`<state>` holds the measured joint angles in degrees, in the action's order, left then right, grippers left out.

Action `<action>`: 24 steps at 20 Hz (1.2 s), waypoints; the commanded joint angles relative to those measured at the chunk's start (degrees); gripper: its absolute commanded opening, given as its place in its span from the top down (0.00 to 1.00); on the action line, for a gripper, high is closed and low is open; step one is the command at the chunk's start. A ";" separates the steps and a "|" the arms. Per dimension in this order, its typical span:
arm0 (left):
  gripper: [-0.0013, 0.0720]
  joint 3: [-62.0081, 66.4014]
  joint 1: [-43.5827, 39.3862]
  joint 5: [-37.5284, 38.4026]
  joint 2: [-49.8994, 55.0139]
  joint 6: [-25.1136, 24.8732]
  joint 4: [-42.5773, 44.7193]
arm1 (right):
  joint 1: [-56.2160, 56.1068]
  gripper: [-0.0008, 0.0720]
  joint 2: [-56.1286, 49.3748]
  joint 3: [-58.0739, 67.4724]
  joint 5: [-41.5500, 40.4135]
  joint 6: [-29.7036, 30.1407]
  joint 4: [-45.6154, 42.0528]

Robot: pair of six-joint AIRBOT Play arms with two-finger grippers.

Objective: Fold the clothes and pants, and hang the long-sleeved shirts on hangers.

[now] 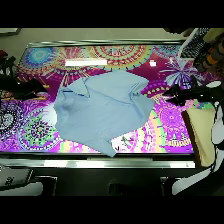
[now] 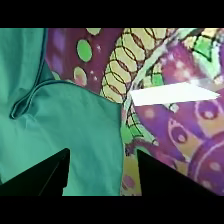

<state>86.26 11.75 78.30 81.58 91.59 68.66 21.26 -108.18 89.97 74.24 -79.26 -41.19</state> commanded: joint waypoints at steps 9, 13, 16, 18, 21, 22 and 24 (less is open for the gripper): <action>0.15 -15.06 2.10 -1.49 -10.75 1.33 -0.35 | -7.98 0.33 -8.07 0.07 -5.68 4.72 0.50; 0.15 -26.18 7.61 -2.78 -16.65 -2.05 -4.50 | -8.66 0.93 -7.78 0.07 -5.99 5.53 -0.57; 0.15 -37.88 10.86 -4.72 -19.45 -6.16 -11.61 | -8.66 0.93 -5.57 0.07 -4.68 5.44 -1.53; 0.15 -44.61 11.08 -7.08 -19.17 -7.21 -13.03 | -8.66 0.93 -2.82 0.07 -2.62 2.99 -4.46; 0.15 -52.65 11.02 -12.50 -19.17 -8.79 -15.32 | -8.66 0.93 2.23 0.07 1.18 -1.90 -11.96; 0.15 -54.51 11.02 -13.94 -19.17 -9.99 -16.61 | -8.66 0.93 3.93 0.07 2.25 -2.80 -13.49; 0.15 -56.87 11.02 -15.43 -18.78 -10.95 -17.75 | -8.66 0.93 7.02 0.07 3.21 -3.78 -14.60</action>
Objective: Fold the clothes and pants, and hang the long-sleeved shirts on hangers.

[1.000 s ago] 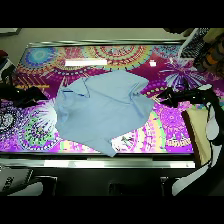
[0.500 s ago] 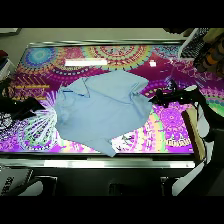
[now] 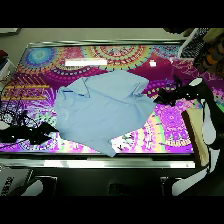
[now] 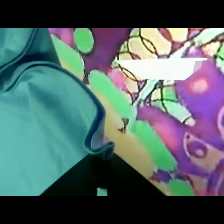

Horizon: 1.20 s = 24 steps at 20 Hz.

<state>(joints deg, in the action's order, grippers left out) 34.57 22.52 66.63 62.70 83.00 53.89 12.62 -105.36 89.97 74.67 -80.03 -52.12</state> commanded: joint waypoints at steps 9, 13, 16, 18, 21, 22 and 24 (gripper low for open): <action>0.15 -5.68 -3.91 -8.92 8.11 -10.62 -14.45 | -0.04 0.93 11.96 0.07 3.65 -8.11 -4.09; 0.96 -5.20 -10.12 -9.77 11.19 -13.81 -21.68 | -0.04 0.93 15.39 0.07 4.13 -9.33 -4.02; 0.96 -0.09 -8.96 -7.26 8.74 -14.67 -25.97 | -0.07 0.93 18.88 0.07 2.49 -7.63 -0.04; 0.97 7.48 -7.41 -4.28 5.97 -14.45 -26.03 | -0.02 0.93 22.43 0.17 -3.37 -4.74 5.79; 0.97 24.61 -4.42 -1.46 0.59 -10.45 -25.49 | -0.02 0.93 31.80 0.20 -16.20 -4.35 9.27; 0.97 31.23 -3.39 -1.20 -1.25 -7.93 -24.50 | -0.02 0.93 35.91 0.20 -19.67 -3.37 9.20; 0.97 44.33 -1.40 0.52 -4.44 -3.04 -18.99 | -0.02 0.93 44.72 0.20 -25.51 -2.93 8.37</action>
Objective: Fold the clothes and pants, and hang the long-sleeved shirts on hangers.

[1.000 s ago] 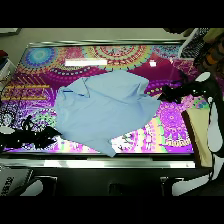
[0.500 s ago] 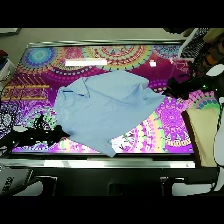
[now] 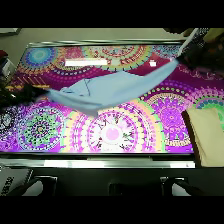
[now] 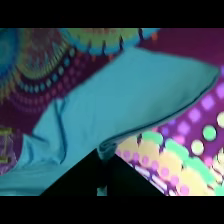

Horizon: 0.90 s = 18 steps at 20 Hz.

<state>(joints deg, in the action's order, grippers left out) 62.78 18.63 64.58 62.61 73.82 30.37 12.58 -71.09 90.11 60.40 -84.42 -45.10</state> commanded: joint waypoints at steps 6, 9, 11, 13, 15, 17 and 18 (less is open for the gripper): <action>0.97 40.30 5.33 8.92 -15.15 19.10 30.12 | 0.02 0.93 34.91 0.07 -16.55 -9.42 -14.75; 0.97 40.81 5.31 9.20 -20.26 23.30 34.80 | 0.02 0.93 39.60 0.07 -15.28 -15.58 -21.59; 0.97 40.79 5.29 9.46 -20.94 23.78 34.80 | 0.02 0.93 39.01 0.07 -12.37 -15.69 -21.66; 0.97 39.30 5.20 9.46 -19.43 23.74 34.80 | 0.02 0.93 35.76 0.04 -7.80 -16.20 -21.57; 0.97 36.92 5.16 9.46 -15.69 22.10 33.14 | 0.02 0.93 30.71 0.04 -5.01 -17.88 -21.38; 0.97 34.60 4.50 9.35 -10.16 20.65 30.69 | 0.00 0.93 23.21 0.04 -2.64 -18.93 -20.22; 0.97 33.51 3.21 9.33 -6.38 20.61 30.69 | -0.04 0.93 18.56 0.02 -1.70 -18.88 -18.91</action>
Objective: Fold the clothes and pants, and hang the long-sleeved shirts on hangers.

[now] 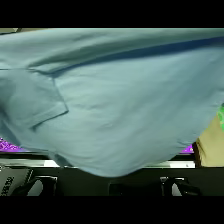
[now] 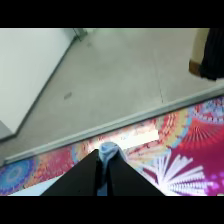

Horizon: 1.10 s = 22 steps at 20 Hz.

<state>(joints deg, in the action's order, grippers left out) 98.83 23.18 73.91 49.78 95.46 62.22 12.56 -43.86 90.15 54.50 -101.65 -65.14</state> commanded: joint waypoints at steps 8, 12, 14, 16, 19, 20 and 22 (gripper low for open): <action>0.97 -4.66 -14.21 -9.94 43.93 -2.89 -1.20 | -0.02 0.93 -48.63 -0.04 -4.59 5.62 16.06; 0.96 -4.59 -17.16 -17.29 55.36 -2.91 -4.48 | -2.29 0.93 -59.76 -0.04 -14.93 10.36 26.23; 0.96 -4.59 -17.46 -18.32 58.29 -2.91 -6.38 | -4.66 0.93 -62.14 -0.04 -19.37 10.45 26.97; 0.95 -4.59 -17.22 -17.99 59.25 -2.91 -6.73 | -6.45 0.93 -63.12 -0.04 -21.29 10.45 26.97; 0.29 -3.98 -15.52 -15.61 57.81 -3.89 -6.80 | -5.90 0.84 -62.12 -0.02 -17.22 10.86 26.58; 0.23 -3.52 -14.21 -13.86 56.57 -5.46 -6.75 | -4.79 0.82 -60.98 -0.02 -13.27 12.22 25.75; 0.23 -3.17 -10.82 -10.45 53.07 -8.07 -6.75 | -1.11 0.57 -57.81 -0.04 -3.21 12.76 21.88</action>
<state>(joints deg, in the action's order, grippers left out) 95.07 9.28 59.51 105.49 90.59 55.86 8.51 -104.12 90.06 41.21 -90.32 -40.10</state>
